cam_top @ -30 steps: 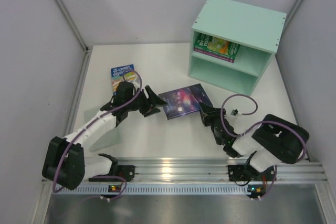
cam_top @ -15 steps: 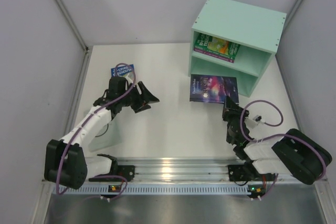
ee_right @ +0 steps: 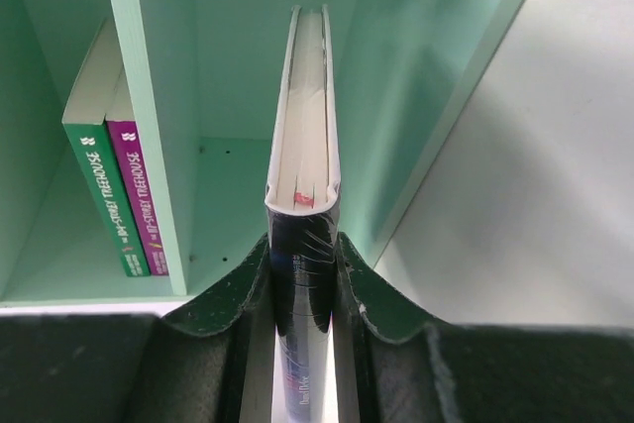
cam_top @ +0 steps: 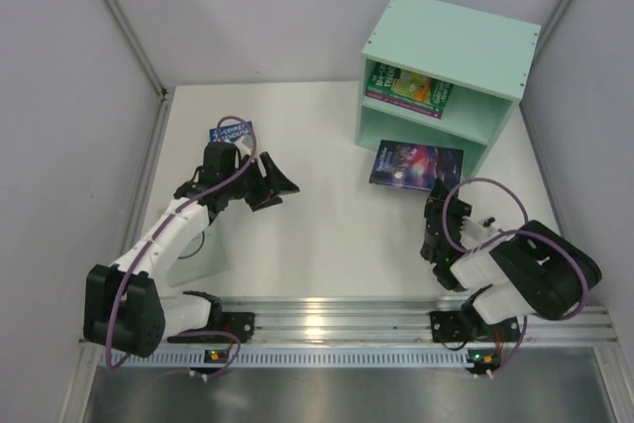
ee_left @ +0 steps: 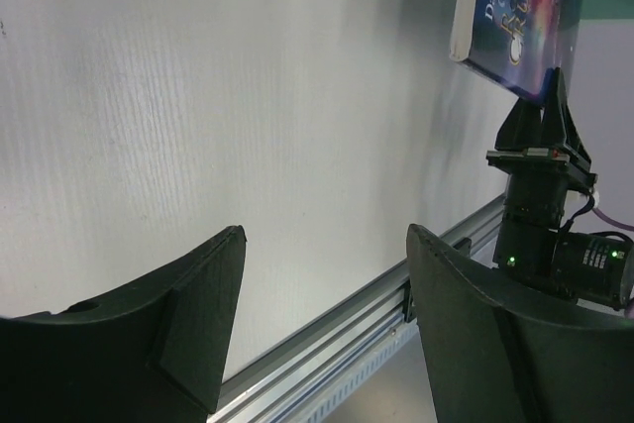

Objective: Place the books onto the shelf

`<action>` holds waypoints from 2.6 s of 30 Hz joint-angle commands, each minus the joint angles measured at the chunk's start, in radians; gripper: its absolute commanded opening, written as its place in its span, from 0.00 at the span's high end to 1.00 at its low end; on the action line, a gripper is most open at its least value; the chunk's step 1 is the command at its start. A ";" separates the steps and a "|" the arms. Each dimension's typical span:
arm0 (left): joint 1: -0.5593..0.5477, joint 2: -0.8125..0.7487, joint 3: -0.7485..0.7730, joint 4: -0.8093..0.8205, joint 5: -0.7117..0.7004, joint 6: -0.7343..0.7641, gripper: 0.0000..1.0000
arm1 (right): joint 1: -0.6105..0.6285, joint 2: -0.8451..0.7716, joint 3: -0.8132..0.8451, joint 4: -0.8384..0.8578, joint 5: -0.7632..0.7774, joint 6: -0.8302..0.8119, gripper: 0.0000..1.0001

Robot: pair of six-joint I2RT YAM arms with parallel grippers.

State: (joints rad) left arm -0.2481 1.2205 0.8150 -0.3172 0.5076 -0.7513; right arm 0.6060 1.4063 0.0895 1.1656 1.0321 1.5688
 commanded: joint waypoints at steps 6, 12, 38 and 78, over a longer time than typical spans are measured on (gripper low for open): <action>0.006 0.019 -0.004 0.041 0.045 0.050 0.29 | -0.025 0.123 0.193 0.259 0.102 0.006 1.00; 0.006 0.014 -0.017 0.049 0.075 0.069 0.29 | -0.049 0.238 0.280 0.264 0.112 0.016 1.00; 0.007 -0.004 -0.057 0.102 0.220 0.109 0.30 | -0.241 0.565 0.588 0.281 -0.196 -0.093 1.00; 0.007 -0.038 -0.054 0.092 0.217 0.113 0.30 | -0.232 0.508 0.610 -0.055 -0.308 0.033 0.49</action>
State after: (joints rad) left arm -0.2443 1.2144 0.7597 -0.2661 0.7105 -0.6548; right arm 0.3756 2.0178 0.6930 1.1389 0.7723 1.5696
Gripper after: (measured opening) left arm 0.701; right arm 0.495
